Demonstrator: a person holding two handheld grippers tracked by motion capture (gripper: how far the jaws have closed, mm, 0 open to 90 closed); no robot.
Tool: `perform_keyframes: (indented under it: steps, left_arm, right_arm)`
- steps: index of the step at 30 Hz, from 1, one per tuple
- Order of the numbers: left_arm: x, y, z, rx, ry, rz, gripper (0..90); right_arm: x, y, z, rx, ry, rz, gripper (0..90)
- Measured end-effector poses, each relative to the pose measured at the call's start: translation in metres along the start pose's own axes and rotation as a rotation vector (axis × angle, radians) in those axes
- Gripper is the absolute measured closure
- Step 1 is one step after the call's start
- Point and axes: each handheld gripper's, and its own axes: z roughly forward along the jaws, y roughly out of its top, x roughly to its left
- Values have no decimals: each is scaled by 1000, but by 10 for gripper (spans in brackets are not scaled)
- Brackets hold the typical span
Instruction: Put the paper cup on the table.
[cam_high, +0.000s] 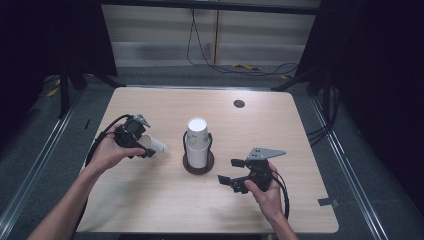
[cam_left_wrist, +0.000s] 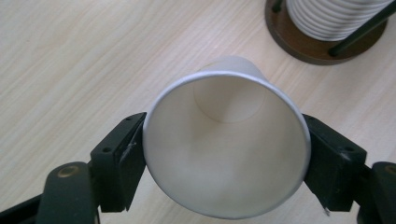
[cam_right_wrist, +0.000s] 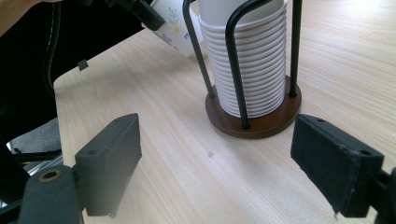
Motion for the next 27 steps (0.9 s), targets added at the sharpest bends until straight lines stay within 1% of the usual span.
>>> perform_keyframes:
  steps: [2, 3, 4, 6, 9, 10, 13, 14, 15, 17, 18, 20, 21, 24, 25, 26, 27]
  left_arm:
    - [2, 0, 1, 11, 0, -9, 234]
    - [3, 1, 1, 22, 8, -5, 233]
    - [4, 1, 1, 25, 7, -3, 233]
    - [5, 1, 2, 42, 4, -11, 232]
    - [6, 1, 3, 70, 18, -5, 232]
    - [6, 1, 4, 71, 18, -16, 232]
    - [10, 1, 4, 80, 16, -20, 231]
    - [10, 2, 4, 82, 16, -19, 231]
    - [11, 2, 5, 78, 21, -9, 230]
    - [11, 4, 7, 75, 25, -24, 230]
    - [11, 5, 8, 91, 16, -19, 229]
    - [9, 7, 11, 105, 18, -11, 229]
    - [9, 8, 11, 111, 26, -2, 228]
    - [8, 9, 12, 118, 25, -5, 222]
    - [9, 10, 12, 112, 29, 2, 219]
    - [9, 10, 13, 116, 39, -1, 219]
    - [9, 10, 14, 113, 39, -6, 216]
  right_arm:
    - [0, 0, 0, 1, 1, 0, 160]
    - [0, 0, 0, 1, 0, 0, 160]
    - [0, 0, 0, 2, -1, 3, 160]
    - [0, 0, 0, 2, 0, -1, 160]
    - [0, 0, 0, 1, -1, -2, 160]
    - [0, 0, -1, 1, -2, -1, 160]
    - [-1, 0, -1, 2, -4, 0, 160]
    - [0, 0, -1, 1, -4, 0, 160]
    - [0, 0, -1, 0, -5, -3, 160]
    - [0, 1, -1, -4, -15, -1, 163]
    - [-1, 1, -2, -7, -16, 3, 163]
    - [-1, 1, -3, -11, -19, 3, 163]
    - [-1, 1, -3, -13, -20, 2, 163]
    - [-1, 1, -3, -13, -19, 1, 163]
    - [0, 1, -3, -9, -19, 3, 163]
    - [0, 1, -3, -10, -18, 2, 163]
    - [0, 1, -3, -9, -20, 2, 163]
